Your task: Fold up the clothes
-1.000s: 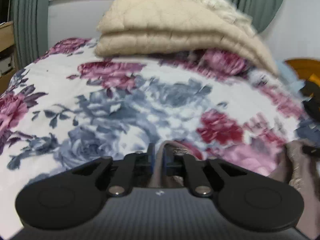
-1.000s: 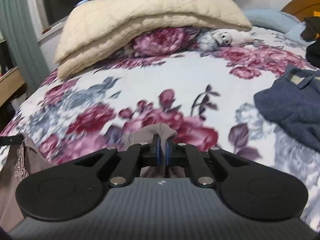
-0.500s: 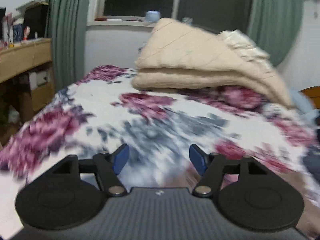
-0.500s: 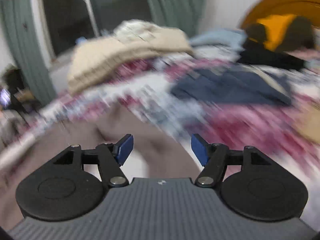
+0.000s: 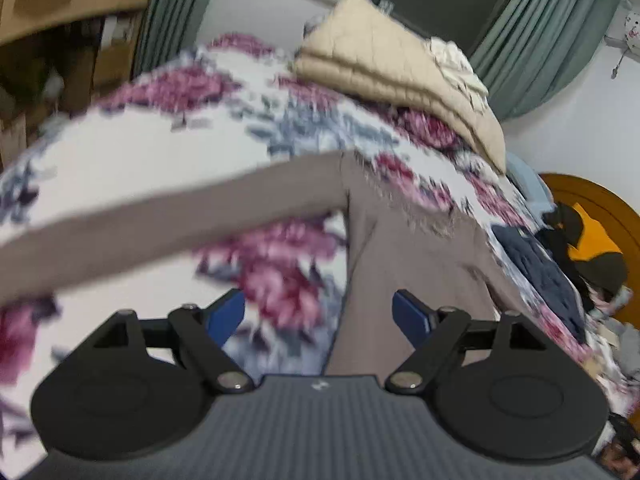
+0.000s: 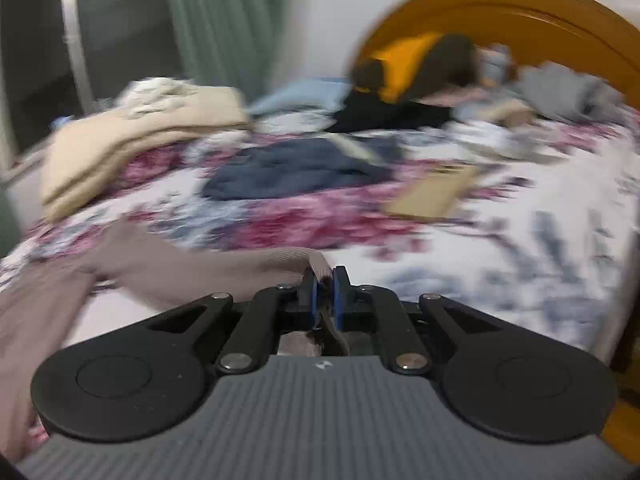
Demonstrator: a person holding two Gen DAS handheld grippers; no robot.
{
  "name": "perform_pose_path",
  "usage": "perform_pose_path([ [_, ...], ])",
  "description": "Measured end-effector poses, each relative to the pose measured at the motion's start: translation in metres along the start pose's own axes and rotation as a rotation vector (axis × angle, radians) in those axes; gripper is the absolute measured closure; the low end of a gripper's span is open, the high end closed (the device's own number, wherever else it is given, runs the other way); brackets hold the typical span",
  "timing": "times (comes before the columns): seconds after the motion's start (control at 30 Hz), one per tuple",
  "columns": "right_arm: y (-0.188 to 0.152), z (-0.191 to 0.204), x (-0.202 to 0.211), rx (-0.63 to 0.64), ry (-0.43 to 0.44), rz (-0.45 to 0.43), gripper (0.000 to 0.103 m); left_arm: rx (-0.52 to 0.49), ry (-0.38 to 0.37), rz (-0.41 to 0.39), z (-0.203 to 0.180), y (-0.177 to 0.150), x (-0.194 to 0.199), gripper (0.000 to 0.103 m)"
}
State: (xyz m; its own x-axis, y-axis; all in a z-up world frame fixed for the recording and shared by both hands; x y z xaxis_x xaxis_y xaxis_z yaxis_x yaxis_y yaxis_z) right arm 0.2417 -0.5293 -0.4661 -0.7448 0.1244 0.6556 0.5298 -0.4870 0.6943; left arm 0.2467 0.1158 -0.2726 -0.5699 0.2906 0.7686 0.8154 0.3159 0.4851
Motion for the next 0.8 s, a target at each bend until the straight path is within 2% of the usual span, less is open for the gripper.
perform_pose_path([
  [0.07,-0.007,0.003,0.008,-0.014,0.008,0.012,0.076,-0.058,0.011,0.038,-0.006,-0.019,-0.012,0.021],
  [0.13,-0.027,0.03,0.035,0.015,0.124,-0.016,0.043,-0.075,0.026,0.078,-0.005,-0.031,-0.031,0.021],
  [0.2,-0.048,0.061,0.052,0.035,0.269,0.011,0.039,-0.045,0.019,0.125,0.001,-0.042,-0.048,0.022],
  [0.27,-0.069,0.095,0.06,0.063,0.399,0.08,0.039,-0.042,-0.001,0.123,0.004,-0.05,-0.049,0.024],
  [0.3,-0.08,0.114,0.06,0.076,0.448,0.12,0.039,-0.041,-0.011,0.122,0.005,-0.054,-0.05,0.033],
  [0.33,-0.09,0.13,0.06,0.099,0.481,0.155,0.039,-0.045,-0.028,0.132,0.005,-0.056,-0.049,0.068],
  [0.37,-0.1,0.146,0.059,0.128,0.505,0.185,0.039,-0.049,-0.045,0.142,0.005,-0.057,-0.049,0.086],
  [0.4,-0.111,0.163,0.057,0.16,0.512,0.214,0.04,-0.052,-0.062,0.151,0.004,-0.059,-0.048,0.096],
  [0.47,-0.126,0.186,0.049,0.188,0.506,0.269,0.041,-0.033,-0.088,0.137,0.006,-0.062,-0.043,0.1],
  [0.5,-0.135,0.199,0.04,0.196,0.507,0.317,0.046,-0.04,-0.086,0.131,0.005,-0.063,-0.04,0.1],
  [0.57,-0.145,0.214,0.037,0.225,0.495,0.337,0.053,-0.056,-0.076,0.115,0.001,-0.067,-0.028,0.1],
  [0.6,-0.149,0.22,0.038,0.241,0.488,0.338,0.069,-0.058,-0.076,0.11,0.0,-0.07,-0.027,0.1],
  [0.63,-0.151,0.224,0.04,0.258,0.488,0.34,0.097,-0.059,-0.071,0.097,0.0,-0.071,-0.021,0.1],
  [0.73,-0.151,0.226,0.058,0.291,0.498,0.302,0.099,-0.057,-0.07,0.088,0.006,-0.081,-0.009,0.1],
  [0.8,-0.145,0.217,0.073,0.276,0.526,0.288,0.1,-0.075,-0.076,0.114,0.008,-0.088,-0.015,0.1],
])
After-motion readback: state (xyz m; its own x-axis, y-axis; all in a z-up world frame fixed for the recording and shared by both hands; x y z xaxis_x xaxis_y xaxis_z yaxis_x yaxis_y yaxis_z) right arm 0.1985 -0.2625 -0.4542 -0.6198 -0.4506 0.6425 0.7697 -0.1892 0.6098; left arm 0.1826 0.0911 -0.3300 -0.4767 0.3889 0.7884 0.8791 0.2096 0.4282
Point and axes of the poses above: each gripper's, at about its wrist camera, not at the fingertips, and x roughly against the way its jaws point, z to its left, y to its top, the point moved 4 cm from there along -x, roughly the way its jaws point, and after that the axes turned 13 degrees about z, right-handed, at the moved point
